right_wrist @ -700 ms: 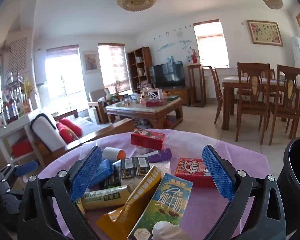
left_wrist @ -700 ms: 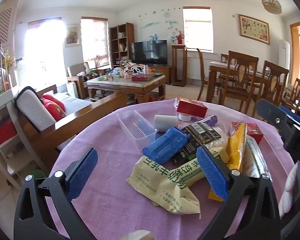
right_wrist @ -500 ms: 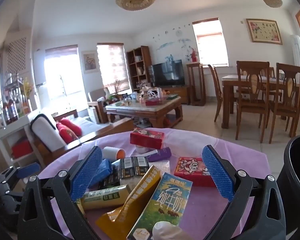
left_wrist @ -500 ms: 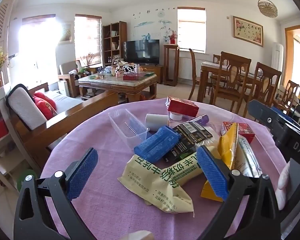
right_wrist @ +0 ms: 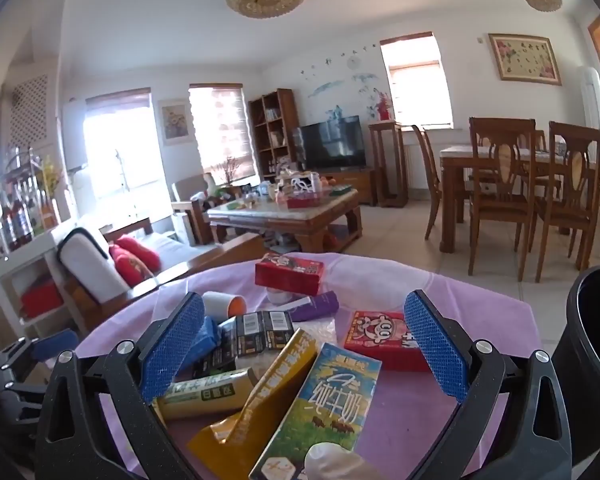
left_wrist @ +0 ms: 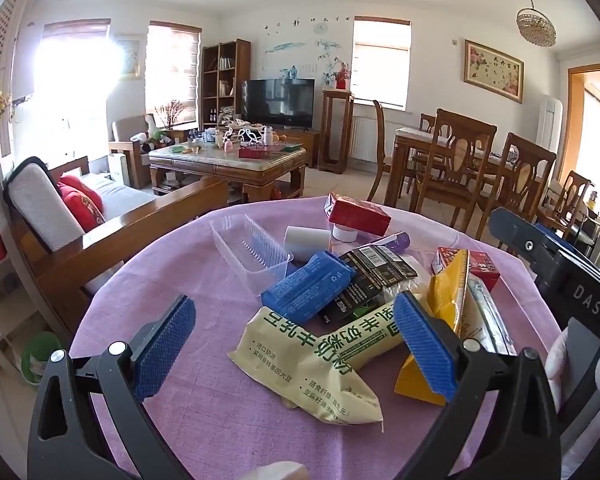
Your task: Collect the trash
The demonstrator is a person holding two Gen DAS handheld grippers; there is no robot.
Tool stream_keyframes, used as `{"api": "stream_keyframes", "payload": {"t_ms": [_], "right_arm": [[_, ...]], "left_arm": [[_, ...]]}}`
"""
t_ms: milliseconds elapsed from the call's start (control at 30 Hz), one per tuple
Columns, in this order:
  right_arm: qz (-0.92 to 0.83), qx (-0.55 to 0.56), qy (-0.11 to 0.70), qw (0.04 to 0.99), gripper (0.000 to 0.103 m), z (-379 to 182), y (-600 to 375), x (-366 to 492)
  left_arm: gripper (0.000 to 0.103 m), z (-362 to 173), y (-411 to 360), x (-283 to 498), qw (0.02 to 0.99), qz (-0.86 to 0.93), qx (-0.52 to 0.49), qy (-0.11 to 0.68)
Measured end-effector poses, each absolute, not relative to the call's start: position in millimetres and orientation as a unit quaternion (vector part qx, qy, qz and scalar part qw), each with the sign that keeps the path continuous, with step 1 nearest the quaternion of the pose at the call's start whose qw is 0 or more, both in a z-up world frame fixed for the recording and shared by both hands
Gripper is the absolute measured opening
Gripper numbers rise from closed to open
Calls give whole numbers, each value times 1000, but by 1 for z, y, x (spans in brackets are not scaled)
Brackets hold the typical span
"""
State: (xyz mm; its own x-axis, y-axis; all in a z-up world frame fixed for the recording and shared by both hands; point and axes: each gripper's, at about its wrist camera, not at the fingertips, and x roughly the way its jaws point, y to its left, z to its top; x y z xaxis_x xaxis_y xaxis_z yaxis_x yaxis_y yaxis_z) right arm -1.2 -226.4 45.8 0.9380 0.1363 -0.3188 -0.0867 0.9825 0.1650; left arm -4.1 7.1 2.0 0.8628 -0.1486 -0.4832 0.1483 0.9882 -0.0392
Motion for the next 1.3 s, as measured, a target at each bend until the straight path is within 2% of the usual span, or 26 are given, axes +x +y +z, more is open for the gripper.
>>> {"api": "stream_keyframes", "payload": {"t_ms": [1300], "right_arm": [[60, 77, 165, 981, 99, 46, -228, -2]], "left_arm": [[98, -1, 7, -2, 964, -75, -1, 254]]}}
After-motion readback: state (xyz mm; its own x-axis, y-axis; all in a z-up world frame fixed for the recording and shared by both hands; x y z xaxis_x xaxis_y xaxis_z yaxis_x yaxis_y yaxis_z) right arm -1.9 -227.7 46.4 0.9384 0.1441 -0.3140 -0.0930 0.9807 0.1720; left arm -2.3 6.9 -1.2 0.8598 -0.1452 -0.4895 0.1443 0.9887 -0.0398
